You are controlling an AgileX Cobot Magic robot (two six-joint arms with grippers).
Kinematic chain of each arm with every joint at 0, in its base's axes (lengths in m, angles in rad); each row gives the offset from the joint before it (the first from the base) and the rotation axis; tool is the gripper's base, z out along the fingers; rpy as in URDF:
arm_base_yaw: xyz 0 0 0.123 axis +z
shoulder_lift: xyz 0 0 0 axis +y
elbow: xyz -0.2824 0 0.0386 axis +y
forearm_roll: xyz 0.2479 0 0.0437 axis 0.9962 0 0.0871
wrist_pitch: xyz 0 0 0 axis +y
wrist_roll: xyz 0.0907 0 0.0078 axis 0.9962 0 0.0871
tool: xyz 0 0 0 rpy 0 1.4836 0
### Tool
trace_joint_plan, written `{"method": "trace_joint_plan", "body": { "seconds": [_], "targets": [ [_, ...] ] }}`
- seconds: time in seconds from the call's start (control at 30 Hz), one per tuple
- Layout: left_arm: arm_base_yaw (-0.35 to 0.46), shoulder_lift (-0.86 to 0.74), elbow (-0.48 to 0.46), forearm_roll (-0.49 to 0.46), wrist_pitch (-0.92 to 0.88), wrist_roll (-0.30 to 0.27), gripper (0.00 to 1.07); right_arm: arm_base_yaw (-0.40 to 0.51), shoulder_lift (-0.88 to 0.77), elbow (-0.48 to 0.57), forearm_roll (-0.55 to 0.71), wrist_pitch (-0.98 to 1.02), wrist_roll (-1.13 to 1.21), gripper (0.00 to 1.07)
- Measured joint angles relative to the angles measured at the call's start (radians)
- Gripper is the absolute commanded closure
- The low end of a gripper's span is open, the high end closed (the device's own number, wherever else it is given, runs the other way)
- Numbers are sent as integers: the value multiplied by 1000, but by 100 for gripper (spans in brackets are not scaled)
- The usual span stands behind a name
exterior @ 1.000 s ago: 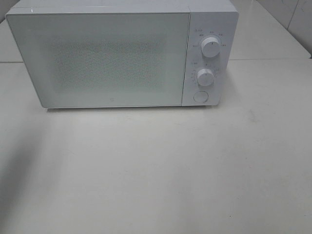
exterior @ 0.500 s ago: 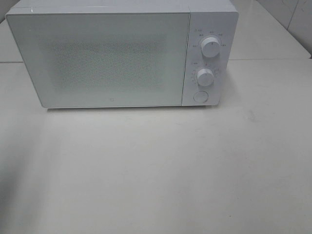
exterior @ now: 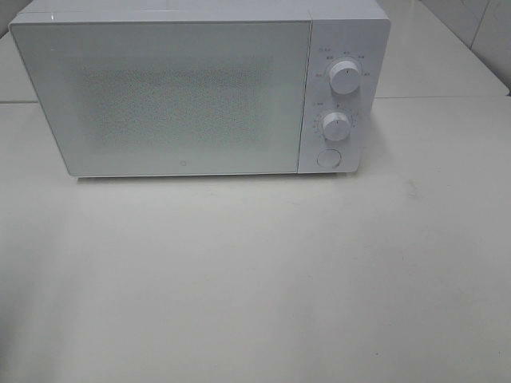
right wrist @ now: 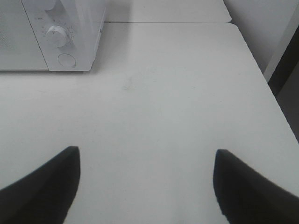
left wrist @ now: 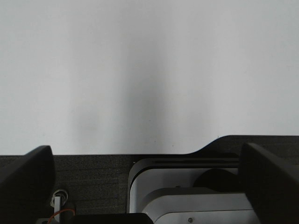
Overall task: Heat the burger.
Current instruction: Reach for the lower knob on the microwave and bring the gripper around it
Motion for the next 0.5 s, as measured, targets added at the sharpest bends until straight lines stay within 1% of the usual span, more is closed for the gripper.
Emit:
{"method": "trace_joint_plan", "body": {
  "seconds": [0.03, 0.07, 0.17, 0.23, 0.27, 0.33, 0.4, 0.43, 0.5],
  "targets": [
    [0, 0, 0, 0, 0, 0, 7, 0, 0, 0, 0, 0, 0, 31],
    [0, -31, 7, 9, 3, -21, 7, 0, 0, 0, 0, 0, 0, 31],
    [0, -80, 8, 28, 3, -43, 7, 0, 0, 0, 0, 0, 0, 31],
    [0, -100, 8, 29, 3, -46, 7, 0, 0, 0, 0, 0, 0, 31],
    [0, -141, 8, 30, 4, -48, 7, 0, 0, 0, 0, 0, 0, 31],
    [0, -163, 8, 30, 4, -48, 7, 0, 0, 0, 0, 0, 0, 31],
    [0, -225, 8, 30, 5, -50, 7, 0, 0, 0, 0, 0, 0, 31],
    [0, -225, 8, 30, 5, -50, 7, 0, 0, 0, 0, 0, 0, 31],
    [0, -344, 8, 30, 6, -50, 7, 0, 0, 0, 0, 0, 0, 31]
  ]
}}
